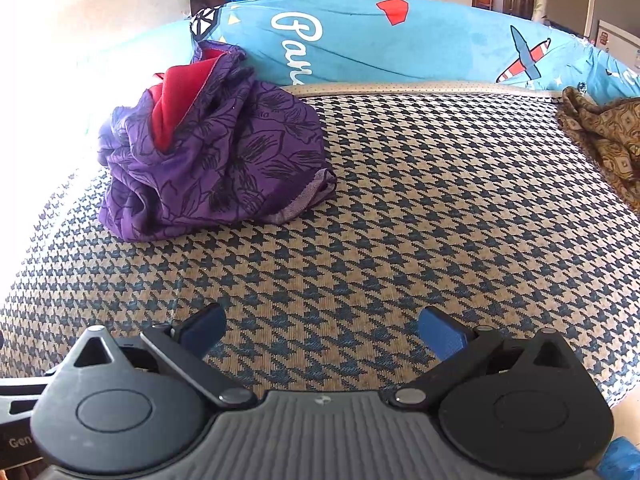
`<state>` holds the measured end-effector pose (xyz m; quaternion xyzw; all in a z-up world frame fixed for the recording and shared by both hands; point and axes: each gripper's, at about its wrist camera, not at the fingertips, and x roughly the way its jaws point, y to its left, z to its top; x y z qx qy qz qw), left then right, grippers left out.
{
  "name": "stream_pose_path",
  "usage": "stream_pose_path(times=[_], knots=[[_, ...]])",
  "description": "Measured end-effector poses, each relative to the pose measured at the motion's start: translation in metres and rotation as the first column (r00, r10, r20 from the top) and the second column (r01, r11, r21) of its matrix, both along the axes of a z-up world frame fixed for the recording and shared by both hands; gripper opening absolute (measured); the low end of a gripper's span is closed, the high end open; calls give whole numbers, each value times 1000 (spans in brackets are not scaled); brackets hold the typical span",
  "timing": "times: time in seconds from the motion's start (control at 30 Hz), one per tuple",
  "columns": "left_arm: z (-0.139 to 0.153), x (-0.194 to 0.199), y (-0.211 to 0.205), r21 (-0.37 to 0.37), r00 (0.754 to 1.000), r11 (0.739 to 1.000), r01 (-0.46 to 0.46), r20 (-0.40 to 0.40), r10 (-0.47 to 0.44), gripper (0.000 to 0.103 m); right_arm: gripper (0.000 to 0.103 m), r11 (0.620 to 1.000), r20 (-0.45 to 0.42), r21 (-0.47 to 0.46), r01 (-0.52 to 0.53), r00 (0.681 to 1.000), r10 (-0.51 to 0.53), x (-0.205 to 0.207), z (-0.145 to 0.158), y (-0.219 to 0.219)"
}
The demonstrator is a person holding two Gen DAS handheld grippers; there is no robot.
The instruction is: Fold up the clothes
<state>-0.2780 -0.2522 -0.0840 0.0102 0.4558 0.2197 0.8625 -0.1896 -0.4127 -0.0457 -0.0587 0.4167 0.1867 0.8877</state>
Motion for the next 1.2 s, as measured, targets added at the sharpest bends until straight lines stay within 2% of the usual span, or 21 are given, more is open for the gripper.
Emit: stream_pose_path(times=[0.23,0.4,0.83,1.2], knots=[[3,0,-8,3,1000,1000,20,-1,-20,103,103,998,6,55,21,1000,-22,2,8,-10],[3,0,-14,7,999,999,36,-5,-36,103,103,992,-4,105,73,997,-73,7,14,-23],[2,-1,-18,8,999,999,39,-12,-39,103,103,957,15,137,255,966,-259,24,23,-57],[2,-1,-18,8,999,999,39,-11,-39,103,103,941,50,143,306,948,-316,26,29,-65]])
